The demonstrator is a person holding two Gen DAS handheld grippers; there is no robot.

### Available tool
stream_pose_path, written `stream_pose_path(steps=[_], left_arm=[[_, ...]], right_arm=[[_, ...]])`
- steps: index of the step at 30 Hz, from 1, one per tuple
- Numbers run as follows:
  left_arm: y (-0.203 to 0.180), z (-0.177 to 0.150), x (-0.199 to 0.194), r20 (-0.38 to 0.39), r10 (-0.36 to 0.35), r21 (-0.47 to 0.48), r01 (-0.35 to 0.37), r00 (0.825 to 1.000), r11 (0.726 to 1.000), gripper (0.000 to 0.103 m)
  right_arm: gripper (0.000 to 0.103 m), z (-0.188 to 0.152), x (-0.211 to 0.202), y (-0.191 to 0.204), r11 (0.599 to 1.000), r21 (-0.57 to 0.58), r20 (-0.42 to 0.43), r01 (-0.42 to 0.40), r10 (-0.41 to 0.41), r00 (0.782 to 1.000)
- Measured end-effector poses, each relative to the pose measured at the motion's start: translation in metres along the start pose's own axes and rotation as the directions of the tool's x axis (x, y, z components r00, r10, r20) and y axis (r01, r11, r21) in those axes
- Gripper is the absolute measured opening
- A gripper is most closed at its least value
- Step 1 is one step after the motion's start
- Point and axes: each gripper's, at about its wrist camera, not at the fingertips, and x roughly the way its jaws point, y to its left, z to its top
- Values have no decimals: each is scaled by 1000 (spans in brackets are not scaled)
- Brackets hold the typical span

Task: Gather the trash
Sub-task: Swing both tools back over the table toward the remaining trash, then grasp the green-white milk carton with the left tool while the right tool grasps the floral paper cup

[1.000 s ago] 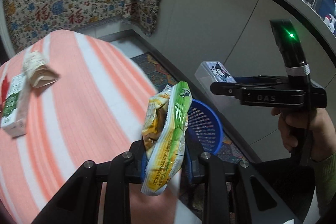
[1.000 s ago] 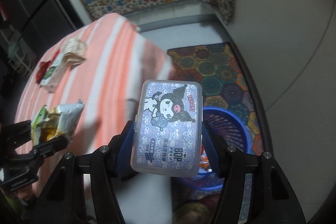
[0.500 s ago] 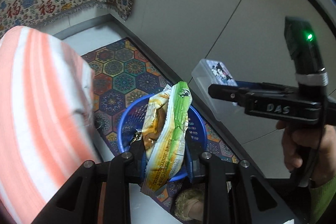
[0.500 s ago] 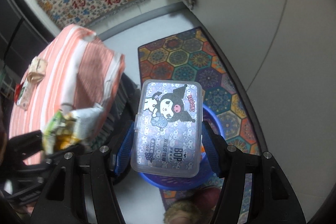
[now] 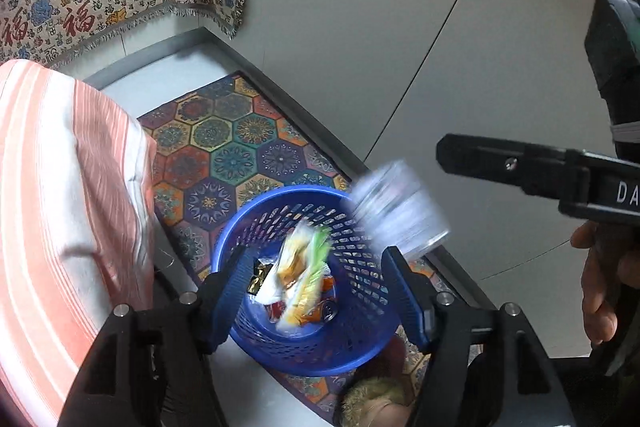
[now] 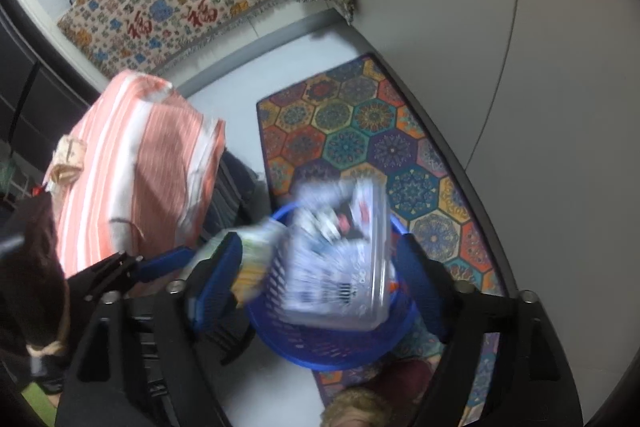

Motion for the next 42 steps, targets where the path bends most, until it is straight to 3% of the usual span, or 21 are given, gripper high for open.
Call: stream_pose_path(steps=[8, 15, 19, 23, 29, 34, 37, 42], left_arm=[[13, -11, -55, 88, 21, -33, -18, 996, 999, 68], [47, -61, -128, 141, 163, -50, -157, 976, 986, 68], [87, -99, -165, 142, 257, -128, -240, 956, 962, 68], [136, -137, -198, 128, 363, -215, -331, 923, 919, 68], [205, -178, -238, 100, 474, -333, -419, 875, 844, 68], [232, -194, -242, 66, 477, -371, -422, 877, 827, 68], [236, -184, -239, 80, 468, -352, -415, 880, 839, 68], [252, -143, -240, 140, 404, -357, -335, 904, 872, 68]], right_arm=[[93, 0, -11, 8, 999, -23, 56, 48, -47, 997], [96, -4, -15, 46, 985, -101, 105, 138, -128, 986], [96, -13, -18, 93, 984, -161, 148, 81, -57, 987], [97, -30, -11, 160, 966, -257, 147, -14, 54, 988], [97, -69, 22, 268, 882, -457, 62, -116, 162, 985], [97, -90, 59, 315, 826, -554, -17, -103, 113, 994], [101, -95, 68, 321, 813, -579, 13, -62, 86, 996], [103, -94, 74, 321, 819, -571, 30, -56, 90, 996]])
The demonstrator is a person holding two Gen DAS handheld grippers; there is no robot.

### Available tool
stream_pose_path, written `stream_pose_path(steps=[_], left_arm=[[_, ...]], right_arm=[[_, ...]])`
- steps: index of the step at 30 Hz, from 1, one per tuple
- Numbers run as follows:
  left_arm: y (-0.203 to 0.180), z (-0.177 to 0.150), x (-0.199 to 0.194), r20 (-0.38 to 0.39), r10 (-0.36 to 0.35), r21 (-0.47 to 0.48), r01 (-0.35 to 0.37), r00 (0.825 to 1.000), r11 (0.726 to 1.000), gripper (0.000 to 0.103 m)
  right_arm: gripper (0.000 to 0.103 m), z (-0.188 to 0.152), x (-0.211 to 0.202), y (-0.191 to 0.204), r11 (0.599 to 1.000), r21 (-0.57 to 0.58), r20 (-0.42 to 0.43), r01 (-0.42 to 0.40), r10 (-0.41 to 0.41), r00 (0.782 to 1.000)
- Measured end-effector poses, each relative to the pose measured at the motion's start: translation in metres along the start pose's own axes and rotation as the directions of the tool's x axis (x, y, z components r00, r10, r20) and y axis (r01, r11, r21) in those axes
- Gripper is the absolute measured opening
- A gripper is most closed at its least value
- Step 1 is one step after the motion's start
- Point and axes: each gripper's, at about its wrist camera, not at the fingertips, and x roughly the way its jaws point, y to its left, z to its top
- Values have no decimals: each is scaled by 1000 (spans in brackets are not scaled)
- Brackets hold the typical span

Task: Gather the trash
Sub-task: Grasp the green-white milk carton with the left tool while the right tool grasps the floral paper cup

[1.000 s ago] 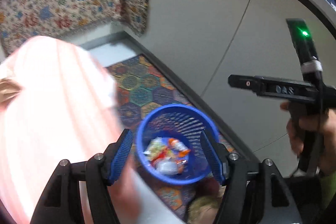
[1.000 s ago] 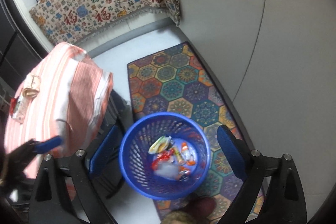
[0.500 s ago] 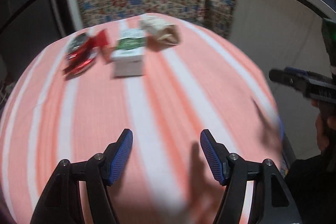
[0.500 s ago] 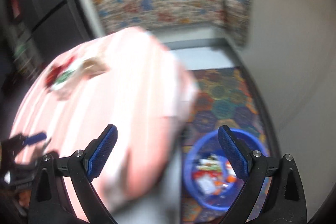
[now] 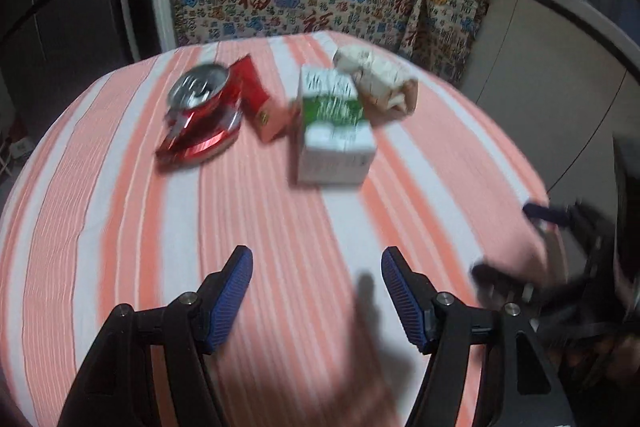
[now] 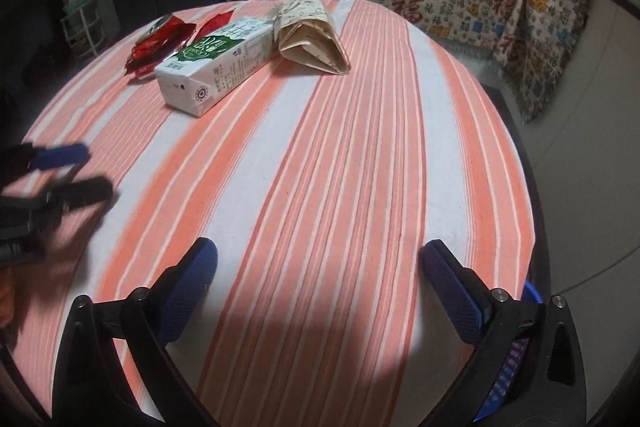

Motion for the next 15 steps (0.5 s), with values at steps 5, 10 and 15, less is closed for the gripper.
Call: stream_pose_path(steps=[5, 10, 15], left_arm=[[-6, 49, 34, -40, -12, 22, 13, 999, 1000, 68], [-14, 68, 65, -82, 3, 56, 1, 997, 998, 68], [-15, 60, 56, -51, 20, 73, -16, 999, 997, 47]], right_arm=[[103, -1, -4, 4, 1000, -4, 18, 6, -6, 1000], [103, -1, -4, 5, 1000, -5, 21, 4, -4, 1000], [103, -1, -4, 5, 1000, -6, 20, 4, -4, 1000]])
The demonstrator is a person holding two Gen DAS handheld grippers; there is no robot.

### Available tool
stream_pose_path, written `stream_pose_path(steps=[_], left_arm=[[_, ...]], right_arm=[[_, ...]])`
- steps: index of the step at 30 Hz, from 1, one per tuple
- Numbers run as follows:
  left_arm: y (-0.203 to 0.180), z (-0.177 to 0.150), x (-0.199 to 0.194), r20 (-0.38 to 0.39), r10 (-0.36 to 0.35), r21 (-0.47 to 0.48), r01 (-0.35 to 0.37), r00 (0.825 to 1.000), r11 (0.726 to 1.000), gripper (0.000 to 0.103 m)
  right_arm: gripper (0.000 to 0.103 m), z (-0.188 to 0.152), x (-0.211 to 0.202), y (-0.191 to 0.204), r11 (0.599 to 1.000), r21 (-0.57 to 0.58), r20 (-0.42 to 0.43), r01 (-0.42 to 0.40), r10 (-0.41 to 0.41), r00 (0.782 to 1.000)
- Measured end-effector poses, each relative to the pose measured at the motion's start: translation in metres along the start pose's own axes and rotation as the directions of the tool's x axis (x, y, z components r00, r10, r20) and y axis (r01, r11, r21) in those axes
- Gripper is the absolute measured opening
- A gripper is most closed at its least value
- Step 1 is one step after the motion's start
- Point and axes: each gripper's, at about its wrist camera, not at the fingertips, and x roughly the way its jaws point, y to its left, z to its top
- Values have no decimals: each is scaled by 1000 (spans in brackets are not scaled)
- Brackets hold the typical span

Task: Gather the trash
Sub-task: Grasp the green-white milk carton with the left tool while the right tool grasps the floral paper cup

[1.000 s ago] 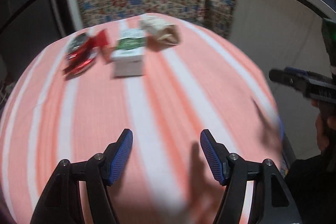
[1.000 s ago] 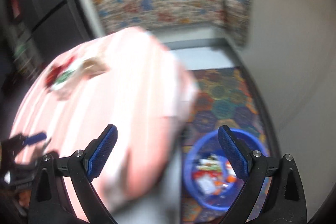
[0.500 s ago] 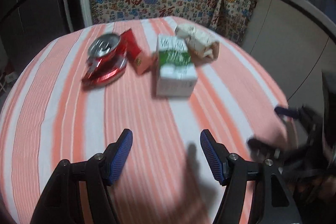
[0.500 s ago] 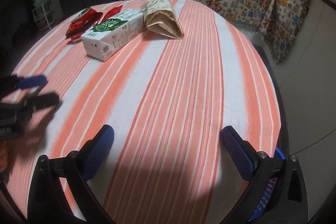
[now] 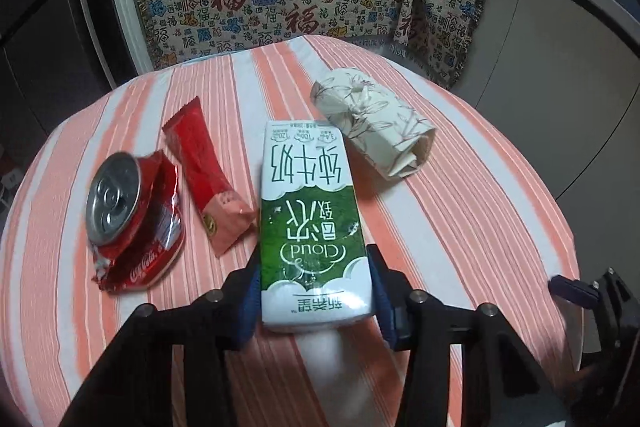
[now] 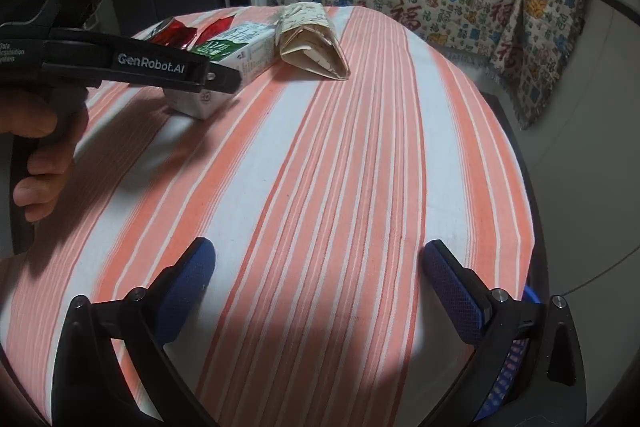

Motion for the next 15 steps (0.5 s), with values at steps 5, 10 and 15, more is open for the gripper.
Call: stream_pose_path(steps=[5, 10, 15], left_arm=[[4, -51, -46, 28, 16, -40, -15, 999, 999, 47], [23, -111, -94, 53, 99, -98, -93, 994, 991, 47], [49, -130, -105, 64, 157, -166, -144, 986, 975, 59]], right_arm=[[103, 1, 1, 0, 1000, 0, 0, 0, 0, 1000], [103, 0, 0, 0, 1000, 0, 1, 1, -1, 1000], [103, 0, 0, -1, 1000, -1, 0, -1, 1, 1000]])
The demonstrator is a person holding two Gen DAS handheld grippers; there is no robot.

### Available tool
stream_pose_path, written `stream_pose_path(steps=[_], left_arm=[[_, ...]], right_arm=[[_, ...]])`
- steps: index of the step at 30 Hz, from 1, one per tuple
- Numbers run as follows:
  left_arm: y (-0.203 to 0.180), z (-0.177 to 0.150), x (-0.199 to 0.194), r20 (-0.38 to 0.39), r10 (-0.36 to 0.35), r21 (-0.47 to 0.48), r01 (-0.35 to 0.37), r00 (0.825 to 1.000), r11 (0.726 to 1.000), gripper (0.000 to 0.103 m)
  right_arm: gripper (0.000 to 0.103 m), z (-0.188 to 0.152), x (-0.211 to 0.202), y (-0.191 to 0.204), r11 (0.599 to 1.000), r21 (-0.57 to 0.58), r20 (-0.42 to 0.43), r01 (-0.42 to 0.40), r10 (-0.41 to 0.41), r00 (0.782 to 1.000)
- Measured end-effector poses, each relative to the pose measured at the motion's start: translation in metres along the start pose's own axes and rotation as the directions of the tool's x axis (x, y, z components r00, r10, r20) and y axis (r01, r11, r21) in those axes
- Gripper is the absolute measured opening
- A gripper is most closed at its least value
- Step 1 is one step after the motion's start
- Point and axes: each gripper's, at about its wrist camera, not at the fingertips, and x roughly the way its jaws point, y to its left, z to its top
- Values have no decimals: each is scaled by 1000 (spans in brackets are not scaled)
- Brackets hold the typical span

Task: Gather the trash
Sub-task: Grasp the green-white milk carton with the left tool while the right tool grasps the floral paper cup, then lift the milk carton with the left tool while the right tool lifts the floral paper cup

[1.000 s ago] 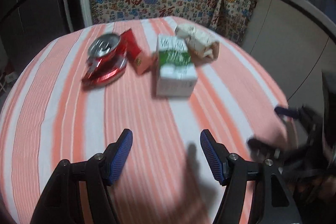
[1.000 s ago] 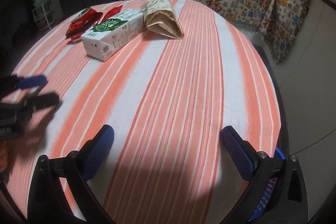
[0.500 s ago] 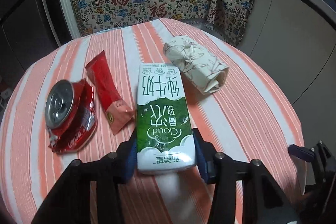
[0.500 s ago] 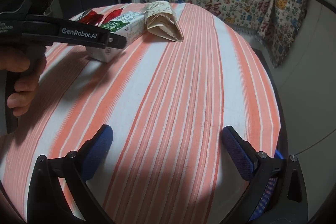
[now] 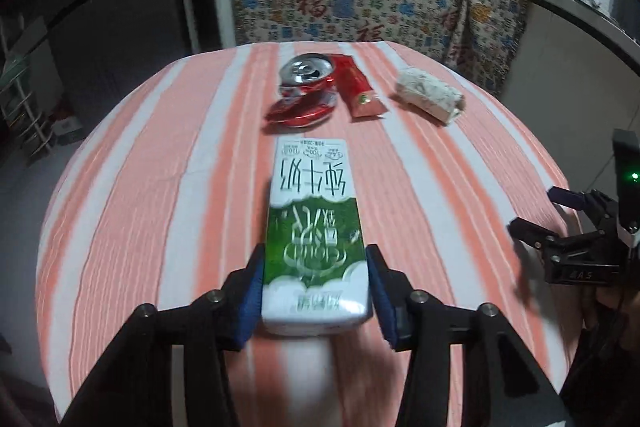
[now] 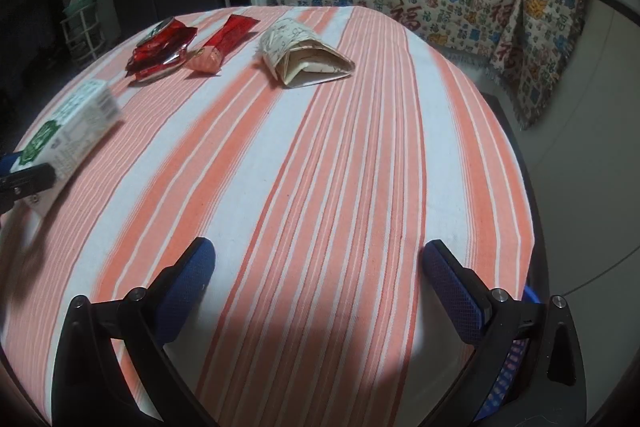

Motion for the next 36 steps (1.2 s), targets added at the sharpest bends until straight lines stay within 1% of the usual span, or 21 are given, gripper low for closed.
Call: stream_pose_path(steps=[2, 5, 6, 7, 8, 9, 11, 12, 14, 18, 21, 23, 27, 28, 29, 30, 32, 34, 36], left_arm=[[4, 3, 9, -23, 5, -12, -6, 1000, 1000, 67], [5, 6, 30, -76, 14, -19, -15, 997, 1000, 68], [7, 4, 33, -72, 15, -19, -17, 997, 1000, 68], [8, 4, 32, -48, 30, -9, -31, 998, 999, 70], [8, 4, 34, -50, 37, -9, -38, 998, 999, 74], [10, 5, 35, -40, 35, -8, -35, 999, 999, 77], [10, 6, 36, -37, 34, 5, -33, 999, 999, 79], [10, 7, 38, -41, 34, 12, -34, 999, 999, 81], [10, 8, 40, -44, 34, 19, -33, 998, 999, 84], [10, 9, 40, -42, 35, 19, -34, 998, 999, 85], [11, 9, 41, -43, 32, 16, -32, 999, 999, 86], [11, 10, 41, -43, 32, 17, -32, 999, 999, 86], [14, 10, 41, -43, 31, 15, -30, 999, 999, 86], [14, 10, 40, -43, 32, 14, -31, 999, 999, 86], [14, 10, 40, -43, 33, 14, -32, 999, 999, 86], [14, 9, 40, -43, 32, 13, -32, 999, 999, 86], [14, 9, 40, -43, 33, 13, -32, 999, 999, 86], [14, 9, 40, -43, 33, 13, -32, 999, 999, 86], [15, 9, 40, -42, 33, 14, -33, 999, 999, 86]], right_arm=[[103, 0, 0, 0, 1000, 0, 0, -1, 1, 1000], [103, 0, -1, -1, 1000, 0, -9, -3, 3, 1000], [103, 0, -2, -1, 1000, -2, -15, -7, 7, 1000], [103, 1, -2, -2, 1000, -5, -21, -12, 12, 1000], [103, 2, -2, -2, 1000, -8, -27, -18, 18, 999], [103, 2, -2, -3, 1000, -10, -33, -23, 23, 999], [103, 8, 2, -5, 999, -16, -44, -31, 30, 999], [103, 11, 5, -7, 999, -20, -47, -29, 28, 998], [103, 22, 14, -10, 999, -26, -59, -31, 30, 998], [103, 57, 42, -19, 998, -45, -86, -52, 48, 995], [103, 88, 65, -19, 993, -87, -82, -78, 70, 994], [103, 107, 80, -16, 992, -111, -71, -67, 59, 996], [102, 129, 100, -10, 989, -136, -61, -62, 55, 997], [94, 130, 101, -9, 988, -132, -57, -83, 76, 995], [72, 130, 98, -9, 987, -129, -47, -98, 93, 995], [69, 127, 94, -8, 988, -119, -41, -101, 96, 994], [68, 116, 85, -6, 988, -122, -47, -98, 93, 995], [68, 95, 68, 1, 985, -133, -45, -113, 108, 993], [69, 71, 48, 8, 985, -118, -51, -122, 117, 992]])
